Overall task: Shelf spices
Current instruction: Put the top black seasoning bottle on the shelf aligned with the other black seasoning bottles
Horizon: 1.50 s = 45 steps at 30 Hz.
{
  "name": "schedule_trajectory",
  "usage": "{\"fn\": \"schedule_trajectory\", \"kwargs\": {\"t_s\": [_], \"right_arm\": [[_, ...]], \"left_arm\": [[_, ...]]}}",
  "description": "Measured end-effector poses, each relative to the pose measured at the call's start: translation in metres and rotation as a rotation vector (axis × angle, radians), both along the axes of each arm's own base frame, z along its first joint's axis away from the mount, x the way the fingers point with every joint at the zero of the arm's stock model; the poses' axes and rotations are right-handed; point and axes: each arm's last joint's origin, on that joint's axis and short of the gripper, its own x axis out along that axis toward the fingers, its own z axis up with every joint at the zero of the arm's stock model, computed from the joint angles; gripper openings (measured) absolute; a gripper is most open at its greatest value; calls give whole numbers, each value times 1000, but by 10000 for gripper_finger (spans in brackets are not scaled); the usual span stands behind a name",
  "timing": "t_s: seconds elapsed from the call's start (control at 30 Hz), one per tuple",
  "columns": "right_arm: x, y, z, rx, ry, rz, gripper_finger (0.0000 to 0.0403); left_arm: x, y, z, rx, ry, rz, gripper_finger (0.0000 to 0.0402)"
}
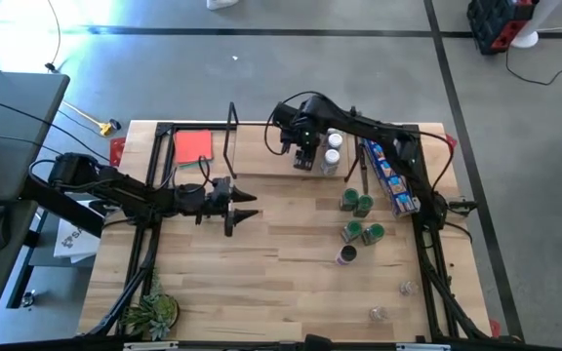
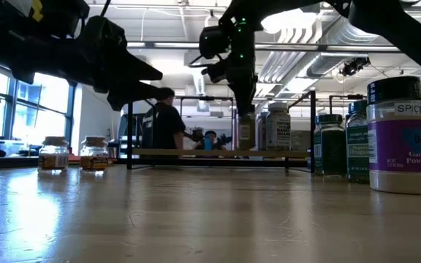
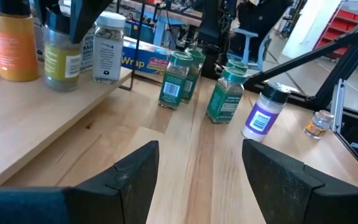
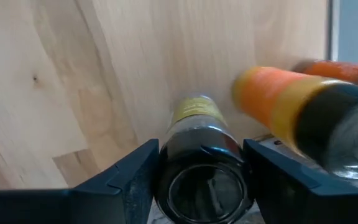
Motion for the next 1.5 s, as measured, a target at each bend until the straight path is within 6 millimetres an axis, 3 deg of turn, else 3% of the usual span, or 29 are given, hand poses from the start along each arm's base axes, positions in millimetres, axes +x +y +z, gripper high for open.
{"fn": "schedule_trajectory", "kwargs": {"t_s": [1.1, 1.5], "right_arm": [[4, -3, 1, -64, -12, 93, 232], [4, -7, 1, -101, -17, 76, 257]], "left_arm": [[0, -1, 0, -8, -5, -25, 227], [0, -1, 1, -8, -5, -29, 227]]}}
